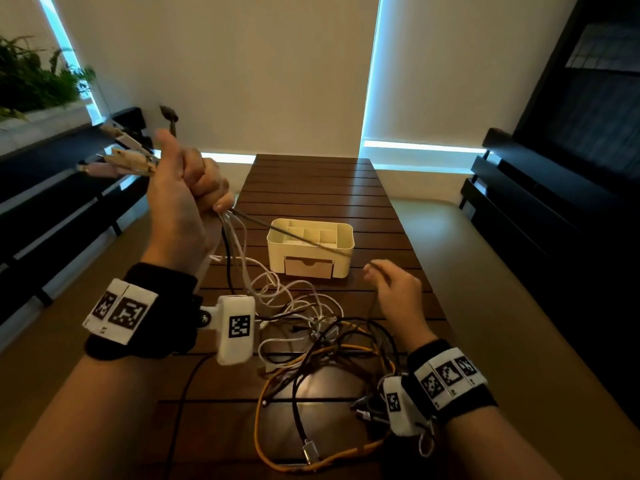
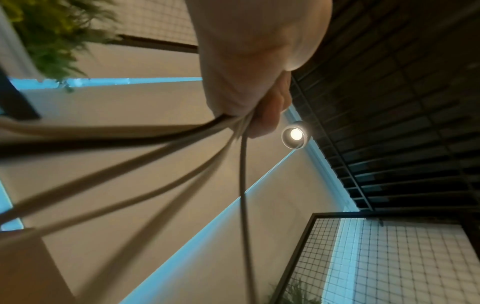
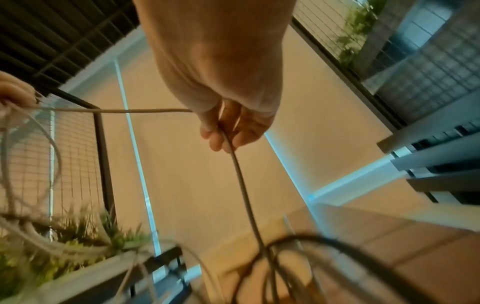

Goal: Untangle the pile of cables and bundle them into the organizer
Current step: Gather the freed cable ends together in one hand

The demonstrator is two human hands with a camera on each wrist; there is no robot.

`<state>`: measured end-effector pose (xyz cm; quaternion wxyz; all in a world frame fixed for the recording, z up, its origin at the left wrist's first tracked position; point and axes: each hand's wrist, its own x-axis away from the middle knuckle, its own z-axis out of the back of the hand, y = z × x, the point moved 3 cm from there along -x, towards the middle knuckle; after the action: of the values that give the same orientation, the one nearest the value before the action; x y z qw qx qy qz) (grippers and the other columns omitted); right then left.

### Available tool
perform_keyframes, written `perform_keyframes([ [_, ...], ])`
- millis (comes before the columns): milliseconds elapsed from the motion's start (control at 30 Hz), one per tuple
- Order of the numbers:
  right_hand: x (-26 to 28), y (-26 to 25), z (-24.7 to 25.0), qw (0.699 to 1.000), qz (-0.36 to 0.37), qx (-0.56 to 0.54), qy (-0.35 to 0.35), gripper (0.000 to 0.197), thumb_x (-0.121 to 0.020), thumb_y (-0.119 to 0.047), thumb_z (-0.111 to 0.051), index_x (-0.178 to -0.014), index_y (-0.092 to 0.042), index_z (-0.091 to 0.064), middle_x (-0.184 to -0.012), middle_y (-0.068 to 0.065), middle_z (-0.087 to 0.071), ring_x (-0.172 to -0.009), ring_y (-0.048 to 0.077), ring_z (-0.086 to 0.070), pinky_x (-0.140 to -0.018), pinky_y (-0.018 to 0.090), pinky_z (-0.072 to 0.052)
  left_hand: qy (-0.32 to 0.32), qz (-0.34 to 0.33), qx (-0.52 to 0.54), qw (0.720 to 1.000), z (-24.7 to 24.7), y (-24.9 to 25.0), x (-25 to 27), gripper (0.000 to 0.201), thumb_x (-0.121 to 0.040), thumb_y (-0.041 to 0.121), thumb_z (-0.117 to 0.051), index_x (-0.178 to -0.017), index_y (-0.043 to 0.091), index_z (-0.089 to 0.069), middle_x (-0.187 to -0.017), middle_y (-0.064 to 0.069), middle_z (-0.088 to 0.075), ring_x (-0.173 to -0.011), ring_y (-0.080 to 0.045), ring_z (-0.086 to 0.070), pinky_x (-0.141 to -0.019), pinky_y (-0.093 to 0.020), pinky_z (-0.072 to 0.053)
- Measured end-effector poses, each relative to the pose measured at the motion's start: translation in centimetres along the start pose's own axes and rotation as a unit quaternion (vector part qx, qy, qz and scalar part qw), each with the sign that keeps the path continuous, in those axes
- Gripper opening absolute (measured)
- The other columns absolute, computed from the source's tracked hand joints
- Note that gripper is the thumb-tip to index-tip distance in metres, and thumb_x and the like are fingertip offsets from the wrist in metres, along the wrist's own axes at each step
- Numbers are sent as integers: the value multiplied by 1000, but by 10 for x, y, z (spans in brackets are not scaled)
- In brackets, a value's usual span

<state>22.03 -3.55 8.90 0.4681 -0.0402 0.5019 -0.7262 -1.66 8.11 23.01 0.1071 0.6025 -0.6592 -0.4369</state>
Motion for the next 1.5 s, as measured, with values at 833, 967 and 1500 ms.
perform_keyframes([
  [833, 16, -55, 8, 972, 58, -130, -187, 12, -92, -14, -54, -89, -23, -46, -55, -12, -56, -49, -4, -51, -49, 8, -37, -203, 60, -586, 782, -32, -57, 28, 21, -86, 35, -62, -69, 23, -64, -58, 1, -58, -51, -7, -50, -50, -16, -38],
  [967, 26, -6, -4, 945, 26, 31, -324, 16, -92, -18, -54, -78, -25, -54, -68, -12, -53, -58, -7, -51, -59, 12, -41, 68, -10, -229, 971, 4, -20, -9, 24, -94, 29, -55, -91, 6, -61, -47, 9, -50, -41, -1, -42, -44, -17, -36],
  [1500, 26, 23, 2, 980, 22, 130, -152, 17, -90, -30, -56, -98, -28, -71, -87, -18, -50, -90, 4, -43, -87, 27, -36, 58, 68, -526, 846, 32, -48, 8, 20, -83, 21, -70, -102, 20, -68, -81, 4, -61, -66, -6, -52, -54, -13, -42],
])
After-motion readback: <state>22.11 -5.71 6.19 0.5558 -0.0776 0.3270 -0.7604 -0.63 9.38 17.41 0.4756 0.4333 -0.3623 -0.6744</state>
